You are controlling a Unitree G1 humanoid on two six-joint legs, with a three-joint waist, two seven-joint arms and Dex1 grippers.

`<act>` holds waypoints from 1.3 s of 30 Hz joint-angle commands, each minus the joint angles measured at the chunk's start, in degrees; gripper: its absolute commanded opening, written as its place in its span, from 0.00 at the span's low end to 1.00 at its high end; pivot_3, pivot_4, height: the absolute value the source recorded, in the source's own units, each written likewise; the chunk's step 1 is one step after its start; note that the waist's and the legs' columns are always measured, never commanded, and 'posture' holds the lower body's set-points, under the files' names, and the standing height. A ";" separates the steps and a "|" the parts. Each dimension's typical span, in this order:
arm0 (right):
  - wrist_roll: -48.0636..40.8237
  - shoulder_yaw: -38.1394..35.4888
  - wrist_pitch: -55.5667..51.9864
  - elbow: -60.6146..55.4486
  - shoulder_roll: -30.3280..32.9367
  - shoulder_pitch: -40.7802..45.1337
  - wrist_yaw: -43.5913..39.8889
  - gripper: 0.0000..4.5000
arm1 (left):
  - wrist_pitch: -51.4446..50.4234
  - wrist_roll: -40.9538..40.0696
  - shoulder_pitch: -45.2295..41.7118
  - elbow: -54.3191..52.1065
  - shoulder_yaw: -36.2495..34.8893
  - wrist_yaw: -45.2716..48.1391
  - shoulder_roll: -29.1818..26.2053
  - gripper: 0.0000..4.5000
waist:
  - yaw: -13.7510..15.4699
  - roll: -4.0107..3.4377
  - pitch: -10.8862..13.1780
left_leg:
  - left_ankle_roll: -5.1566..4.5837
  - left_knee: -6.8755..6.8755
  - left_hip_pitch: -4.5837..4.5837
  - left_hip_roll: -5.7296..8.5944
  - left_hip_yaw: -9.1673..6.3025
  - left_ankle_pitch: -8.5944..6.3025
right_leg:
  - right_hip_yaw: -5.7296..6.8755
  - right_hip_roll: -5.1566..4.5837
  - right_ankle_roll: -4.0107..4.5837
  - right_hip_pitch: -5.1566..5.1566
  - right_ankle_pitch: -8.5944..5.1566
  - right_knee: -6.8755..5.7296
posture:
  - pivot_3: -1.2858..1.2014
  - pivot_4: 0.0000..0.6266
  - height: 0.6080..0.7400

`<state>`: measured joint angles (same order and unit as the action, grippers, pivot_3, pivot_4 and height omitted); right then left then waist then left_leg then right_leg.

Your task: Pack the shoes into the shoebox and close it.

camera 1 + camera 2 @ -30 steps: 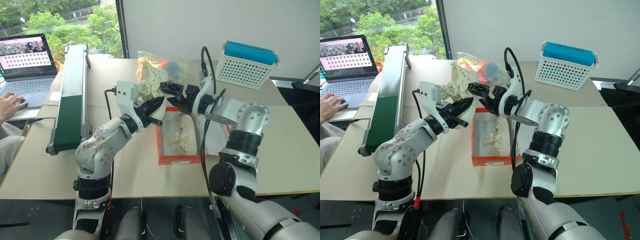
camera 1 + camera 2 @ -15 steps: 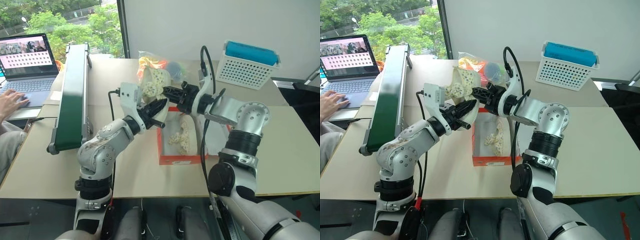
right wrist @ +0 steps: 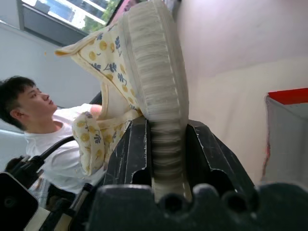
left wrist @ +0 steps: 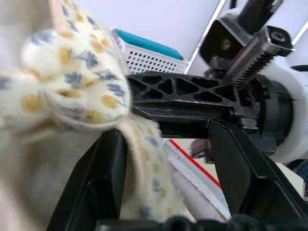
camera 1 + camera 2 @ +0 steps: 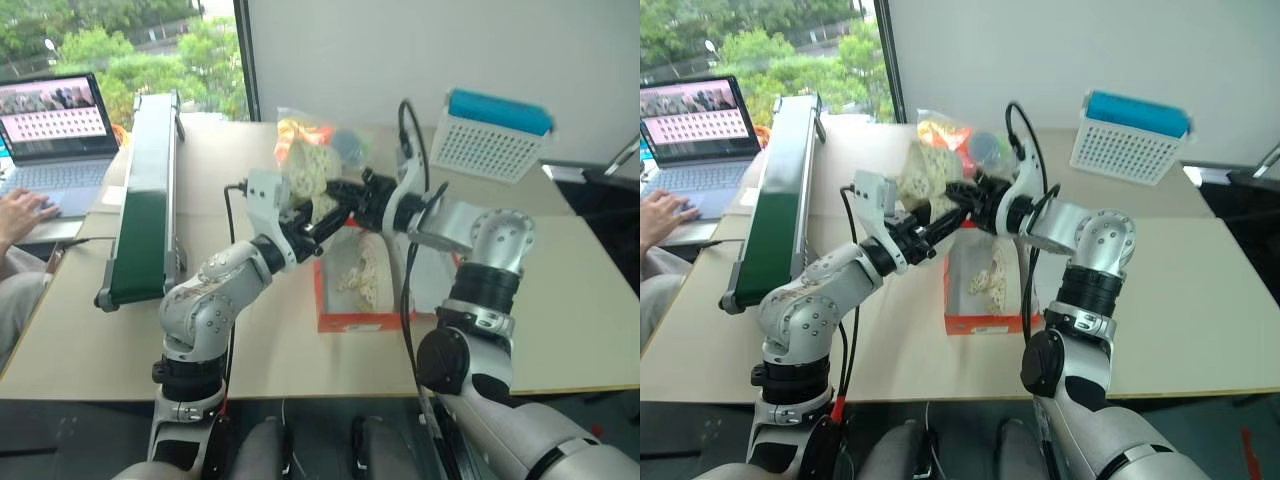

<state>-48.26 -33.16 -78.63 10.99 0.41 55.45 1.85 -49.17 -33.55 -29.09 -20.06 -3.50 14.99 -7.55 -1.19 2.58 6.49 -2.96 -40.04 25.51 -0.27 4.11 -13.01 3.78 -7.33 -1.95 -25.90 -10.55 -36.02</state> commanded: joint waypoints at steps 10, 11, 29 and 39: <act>8.33 0.06 17.66 0.70 11.64 5.64 4.07 0.17 | 1.92 2.08 2.84 -4.39 0.36 4.08 -8.86 0.61 | -0.97 0.13 -1.97 | -0.53 0.01 -0.25 -0.11 -0.09 -0.26 | -0.07 0.03 0.08 0.13 0.11 0.12 | 0.52 0.00 0.76; 8.41 0.00 18.53 0.82 11.52 5.44 4.30 0.17 | 2.20 2.18 2.85 -4.34 0.49 4.02 -8.75 0.61 | -1.06 0.14 -2.12 | -0.52 0.01 -0.25 -0.11 -0.08 -0.25 | -0.08 0.03 0.08 0.13 0.11 0.12 | 0.52 0.00 0.76; 6.69 11.90 13.78 -0.64 8.49 3.58 -3.58 0.17 | 10.54 10.02 6.54 1.59 2.22 5.92 -12.49 0.61 | -0.23 0.08 -4.03 | -0.62 0.18 -1.23 -0.29 -0.12 -0.45 | -0.05 0.04 0.09 1.15 -0.06 0.38 | 0.52 0.00 0.76; 12.98 17.42 21.20 6.20 7.21 2.47 -7.45 0.17 | 13.26 11.73 7.68 1.70 3.25 6.01 -12.19 0.61 | 0.83 0.01 -4.88 | -0.18 0.21 -1.75 -0.46 -0.14 -0.94 | 0.07 0.04 -0.16 1.62 -0.61 0.74 | 0.52 0.00 0.76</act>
<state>-16.62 -9.15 -23.46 -12.00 6.13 3.09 0.05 -16.44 -10.57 6.29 -19.55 -1.05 4.78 -9.02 -0.35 2.59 1.61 -3.13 -39.82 23.76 -0.73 3.97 -13.96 3.87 -7.29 -1.92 -24.28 -11.28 -35.26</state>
